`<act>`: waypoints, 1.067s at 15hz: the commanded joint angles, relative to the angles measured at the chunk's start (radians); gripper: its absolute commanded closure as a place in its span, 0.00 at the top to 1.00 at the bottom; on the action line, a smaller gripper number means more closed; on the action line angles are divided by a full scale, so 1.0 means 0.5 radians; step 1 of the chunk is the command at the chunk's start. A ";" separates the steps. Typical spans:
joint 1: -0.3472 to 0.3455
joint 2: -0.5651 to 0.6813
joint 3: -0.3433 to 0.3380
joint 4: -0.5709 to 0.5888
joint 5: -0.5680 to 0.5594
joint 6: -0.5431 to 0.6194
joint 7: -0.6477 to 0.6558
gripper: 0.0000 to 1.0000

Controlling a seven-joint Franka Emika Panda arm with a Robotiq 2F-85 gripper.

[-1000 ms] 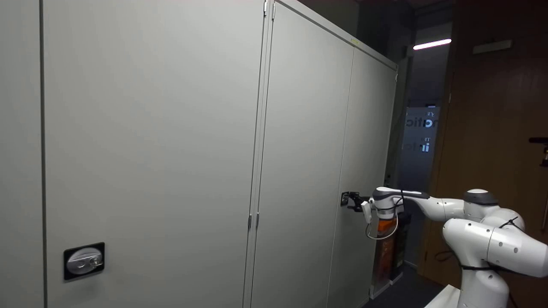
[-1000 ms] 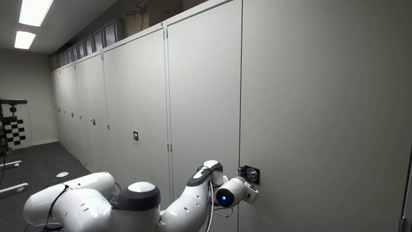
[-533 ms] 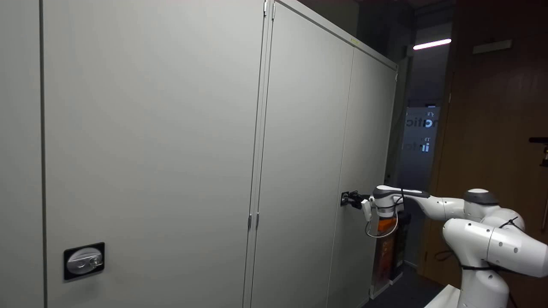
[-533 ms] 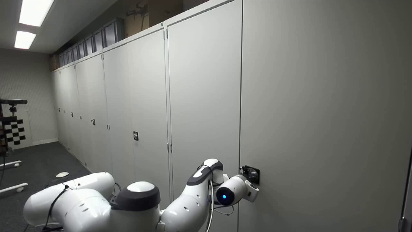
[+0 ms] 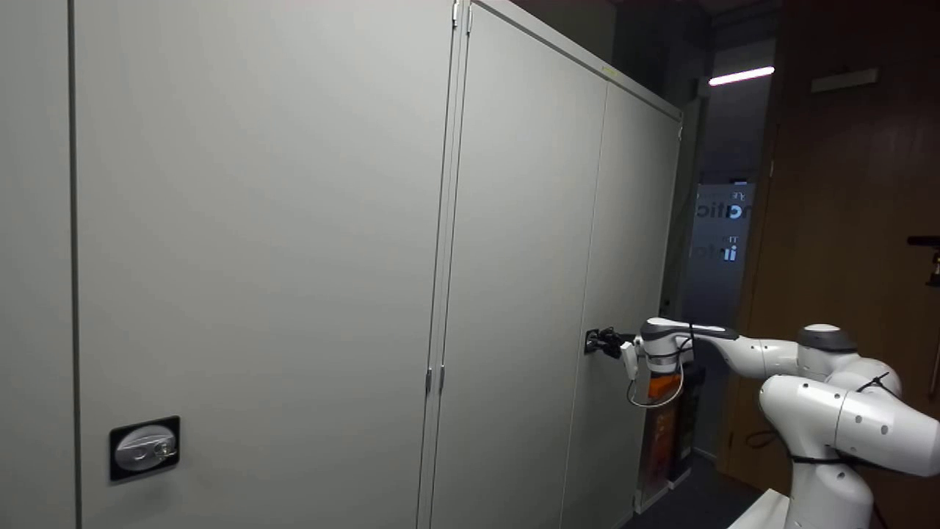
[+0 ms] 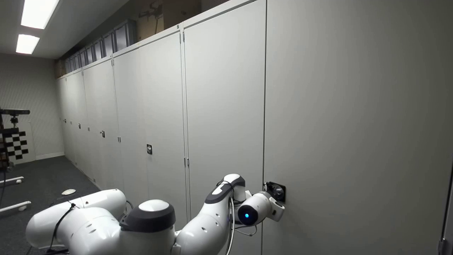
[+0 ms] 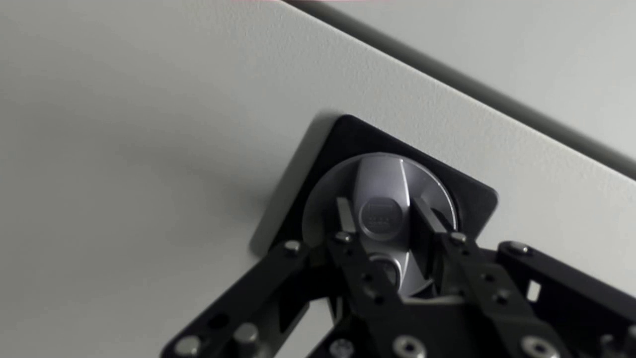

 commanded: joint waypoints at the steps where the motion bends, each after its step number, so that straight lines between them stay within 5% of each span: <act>1: -0.060 0.000 0.104 -0.035 0.024 -0.080 0.034 0.08; 15: -0.092 0.000 0.193 -0.044 0.108 -0.212 0.144 0.08; 16: -0.101 0.000 0.220 -0.050 0.239 -0.223 0.046 0.08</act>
